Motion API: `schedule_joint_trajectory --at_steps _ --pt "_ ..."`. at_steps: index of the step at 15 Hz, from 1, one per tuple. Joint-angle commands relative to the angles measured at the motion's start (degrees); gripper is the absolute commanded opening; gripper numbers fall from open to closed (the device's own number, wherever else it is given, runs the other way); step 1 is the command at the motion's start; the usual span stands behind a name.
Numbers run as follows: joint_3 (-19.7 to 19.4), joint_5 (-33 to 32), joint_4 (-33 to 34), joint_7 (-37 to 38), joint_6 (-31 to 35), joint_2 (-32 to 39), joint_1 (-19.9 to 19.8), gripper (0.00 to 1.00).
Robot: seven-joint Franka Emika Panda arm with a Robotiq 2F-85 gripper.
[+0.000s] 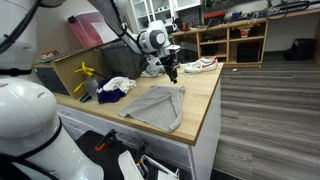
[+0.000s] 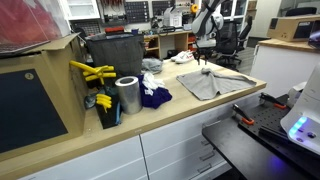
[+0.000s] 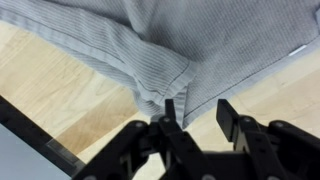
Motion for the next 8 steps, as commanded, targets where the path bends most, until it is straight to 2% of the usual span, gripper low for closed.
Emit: schedule_joint_trajectory --at_steps 1,3,8 --pt "1.45 2.23 -1.29 2.55 -0.23 -1.52 0.75 0.17" --pt "2.35 3.54 -1.19 4.4 -0.17 -0.61 1.11 0.02" --pt "4.66 5.3 -1.57 7.63 0.6 1.7 2.63 0.0"
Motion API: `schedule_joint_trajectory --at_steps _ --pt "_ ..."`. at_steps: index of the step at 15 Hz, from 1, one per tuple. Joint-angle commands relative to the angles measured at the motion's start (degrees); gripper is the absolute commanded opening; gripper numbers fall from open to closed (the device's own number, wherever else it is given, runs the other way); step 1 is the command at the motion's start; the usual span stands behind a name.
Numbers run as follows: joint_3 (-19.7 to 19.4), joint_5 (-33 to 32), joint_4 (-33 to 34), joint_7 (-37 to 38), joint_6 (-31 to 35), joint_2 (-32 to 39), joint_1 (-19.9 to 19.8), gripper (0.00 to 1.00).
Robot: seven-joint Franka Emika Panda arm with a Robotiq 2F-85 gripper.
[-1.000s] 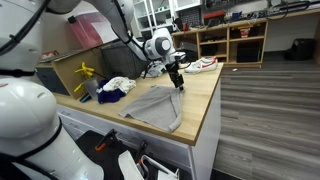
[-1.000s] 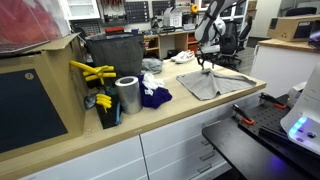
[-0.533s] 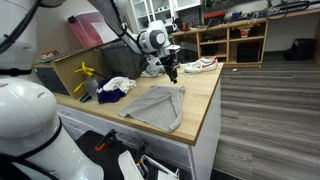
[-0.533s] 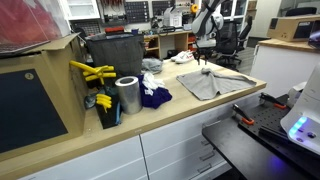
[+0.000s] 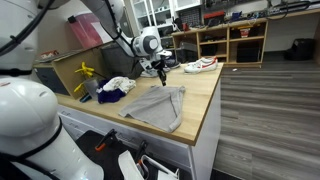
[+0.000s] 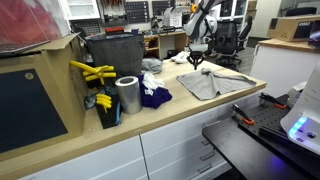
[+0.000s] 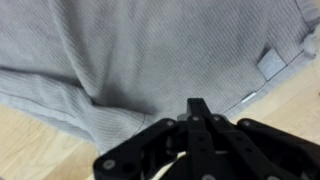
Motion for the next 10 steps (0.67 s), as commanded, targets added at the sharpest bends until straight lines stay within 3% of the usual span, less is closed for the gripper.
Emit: schedule_joint_trajectory --at_steps 1,10 --pt "1.16 1.43 -0.69 2.44 0.69 0.96 1.56 0.0" --pt "1.03 -0.6 1.55 6.23 2.62 5.69 6.27 0.0"
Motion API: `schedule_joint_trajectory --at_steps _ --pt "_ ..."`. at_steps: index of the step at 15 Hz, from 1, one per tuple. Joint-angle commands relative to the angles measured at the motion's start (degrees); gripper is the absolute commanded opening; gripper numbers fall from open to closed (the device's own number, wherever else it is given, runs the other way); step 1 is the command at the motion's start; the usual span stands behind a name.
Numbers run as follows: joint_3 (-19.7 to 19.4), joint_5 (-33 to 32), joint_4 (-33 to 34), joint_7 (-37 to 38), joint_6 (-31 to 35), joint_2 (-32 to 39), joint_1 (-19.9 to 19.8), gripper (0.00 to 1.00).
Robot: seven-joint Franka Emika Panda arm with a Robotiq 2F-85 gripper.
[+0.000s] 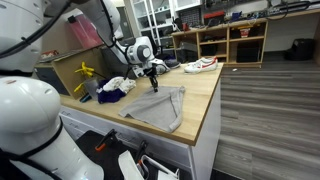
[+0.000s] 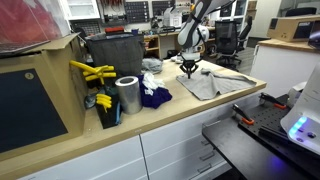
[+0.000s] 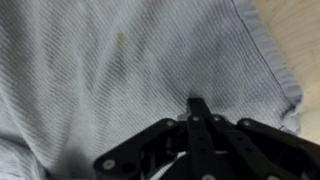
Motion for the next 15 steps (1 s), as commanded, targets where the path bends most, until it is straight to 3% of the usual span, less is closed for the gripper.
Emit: schedule_joint_trajectory --at_steps 1,15 --pt "-0.51 -0.83 1.11 2.18 1.93 1.32 2.21 0.0" --pt "2.49 0.28 2.65 1.42 2.89 2.02 6.55 0.0"
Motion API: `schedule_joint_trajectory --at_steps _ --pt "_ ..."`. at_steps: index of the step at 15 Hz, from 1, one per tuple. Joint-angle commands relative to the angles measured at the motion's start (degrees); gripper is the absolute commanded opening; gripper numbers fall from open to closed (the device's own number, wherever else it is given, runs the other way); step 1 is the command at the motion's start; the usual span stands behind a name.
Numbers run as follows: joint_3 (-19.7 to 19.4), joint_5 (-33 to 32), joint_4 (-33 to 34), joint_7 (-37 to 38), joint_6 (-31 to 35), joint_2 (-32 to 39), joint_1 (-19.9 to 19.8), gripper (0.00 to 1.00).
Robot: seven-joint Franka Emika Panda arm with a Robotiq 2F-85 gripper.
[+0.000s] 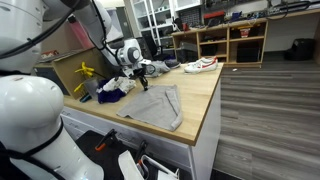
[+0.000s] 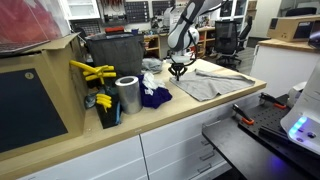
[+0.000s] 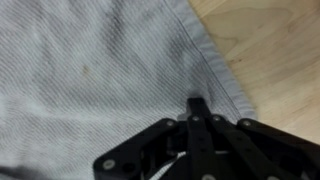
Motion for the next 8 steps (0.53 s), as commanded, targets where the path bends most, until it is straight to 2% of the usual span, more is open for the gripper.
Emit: schedule_joint_trajectory --at_steps 1,8 --pt "0.7 0.4 0.7 1.15 0.73 0.71 0.67 0.0" --pt "2.56 2.42 0.94 -0.08 0.42 1.38 -0.4 0.0"
